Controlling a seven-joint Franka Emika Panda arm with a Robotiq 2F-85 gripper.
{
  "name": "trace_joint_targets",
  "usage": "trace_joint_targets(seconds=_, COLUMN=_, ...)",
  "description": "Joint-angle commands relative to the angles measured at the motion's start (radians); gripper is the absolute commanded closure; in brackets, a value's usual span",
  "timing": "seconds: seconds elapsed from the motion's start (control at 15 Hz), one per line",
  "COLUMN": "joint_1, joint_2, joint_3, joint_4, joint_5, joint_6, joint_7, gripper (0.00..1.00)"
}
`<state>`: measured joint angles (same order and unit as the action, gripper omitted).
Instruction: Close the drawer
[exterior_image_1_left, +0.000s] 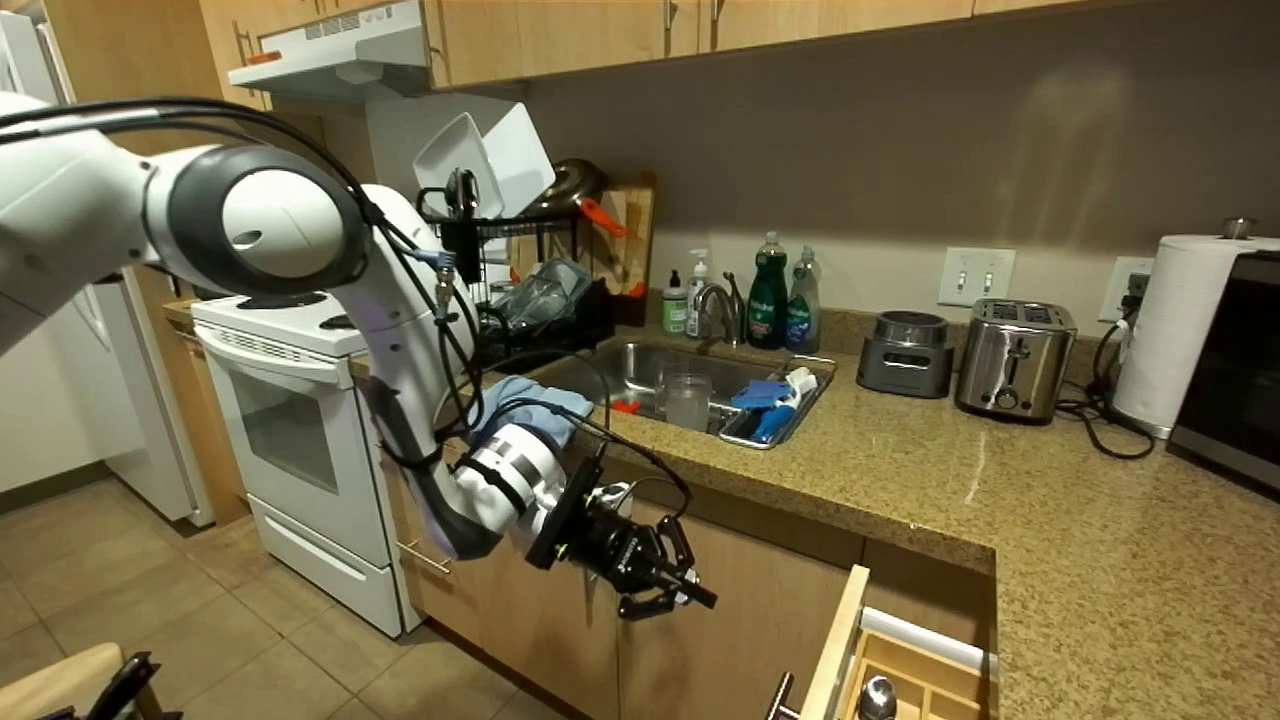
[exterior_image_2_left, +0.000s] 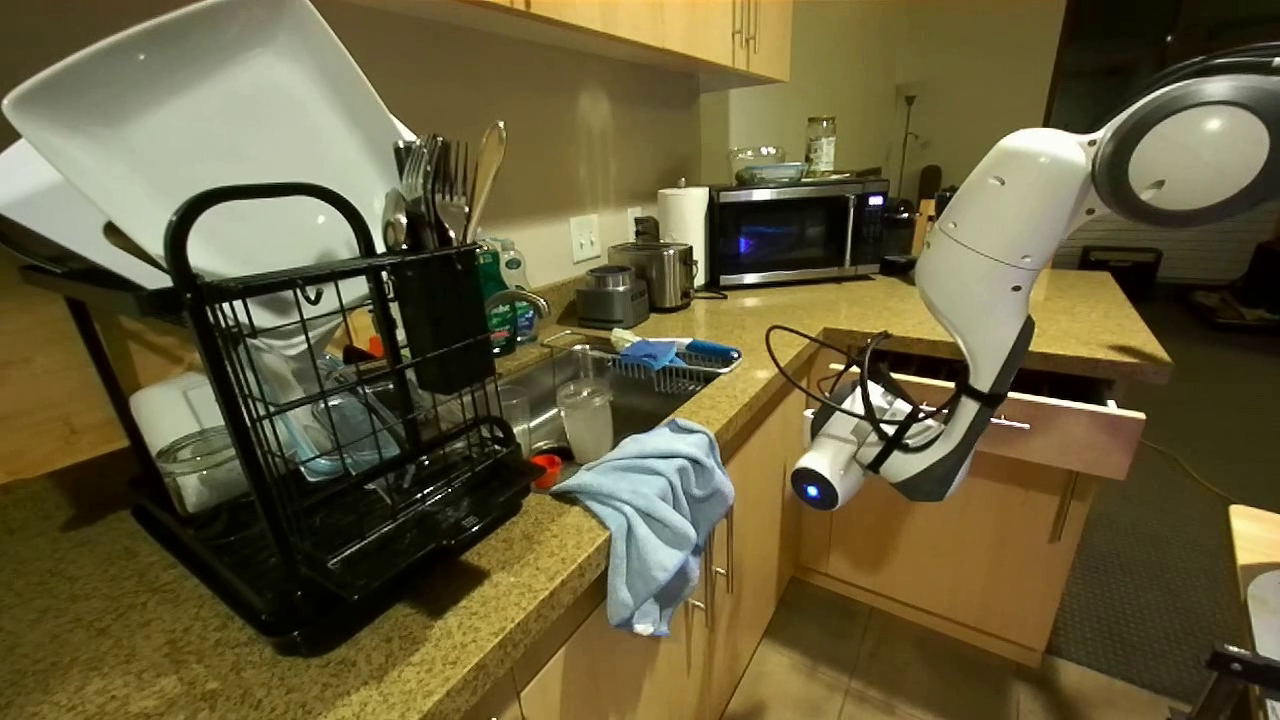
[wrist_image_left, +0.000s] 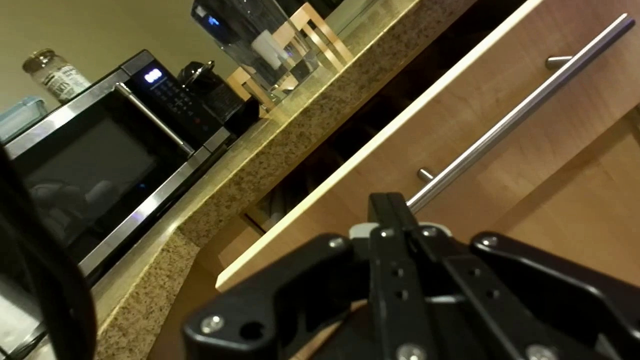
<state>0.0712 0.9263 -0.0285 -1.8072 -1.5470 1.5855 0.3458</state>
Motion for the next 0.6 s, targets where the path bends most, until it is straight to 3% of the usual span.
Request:
trace_joint_targets(seconds=0.0, joint_1=-0.013, joint_2=-0.041, joint_3=-0.001, joint_4=-0.065, joint_5=-0.08, joint_6=0.003, joint_7=-0.011, gripper=1.0)
trace_joint_targets(seconds=0.53, joint_1=-0.058, joint_2=-0.007, joint_3=0.006, joint_4=-0.019, joint_5=-0.065, joint_6=-0.007, joint_7=-0.025, gripper=1.0)
